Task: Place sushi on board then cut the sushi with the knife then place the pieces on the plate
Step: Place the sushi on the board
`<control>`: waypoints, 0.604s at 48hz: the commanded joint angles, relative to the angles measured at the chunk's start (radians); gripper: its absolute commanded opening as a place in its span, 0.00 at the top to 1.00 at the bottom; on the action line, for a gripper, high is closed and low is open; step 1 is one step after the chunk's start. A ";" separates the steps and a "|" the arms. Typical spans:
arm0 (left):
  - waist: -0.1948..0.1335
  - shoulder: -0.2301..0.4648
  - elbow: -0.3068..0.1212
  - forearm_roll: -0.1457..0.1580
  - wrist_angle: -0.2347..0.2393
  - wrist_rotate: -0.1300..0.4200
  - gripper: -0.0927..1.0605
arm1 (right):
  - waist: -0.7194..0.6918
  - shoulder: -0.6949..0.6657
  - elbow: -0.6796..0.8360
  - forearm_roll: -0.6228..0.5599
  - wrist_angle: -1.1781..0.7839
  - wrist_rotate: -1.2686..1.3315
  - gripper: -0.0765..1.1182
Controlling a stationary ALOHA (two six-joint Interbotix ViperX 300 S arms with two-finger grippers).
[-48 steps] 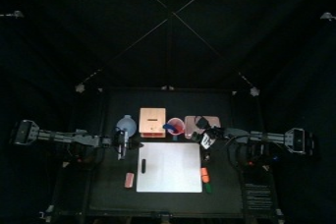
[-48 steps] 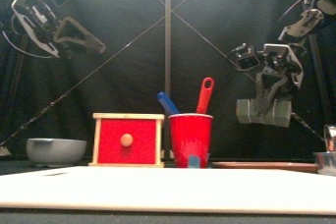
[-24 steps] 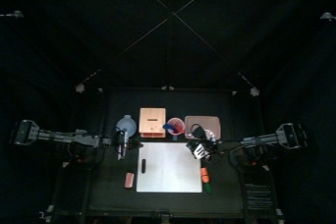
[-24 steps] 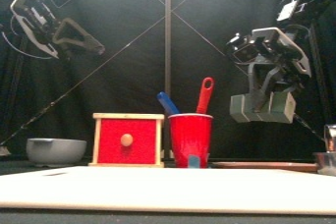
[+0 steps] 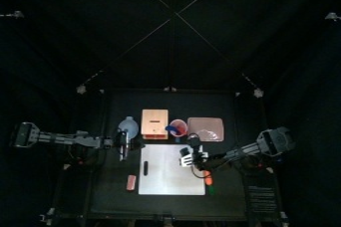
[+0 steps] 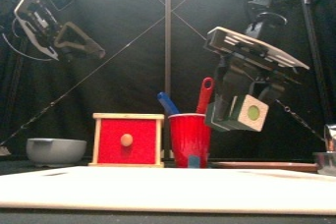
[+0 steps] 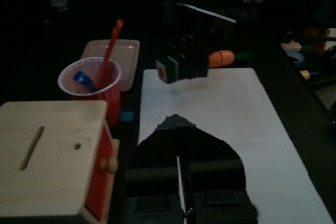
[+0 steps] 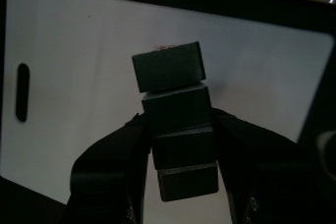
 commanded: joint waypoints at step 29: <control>0.014 -0.008 0.009 -0.002 -0.003 -0.008 0.92 | 0.035 0.255 -0.313 0.169 0.124 0.109 0.44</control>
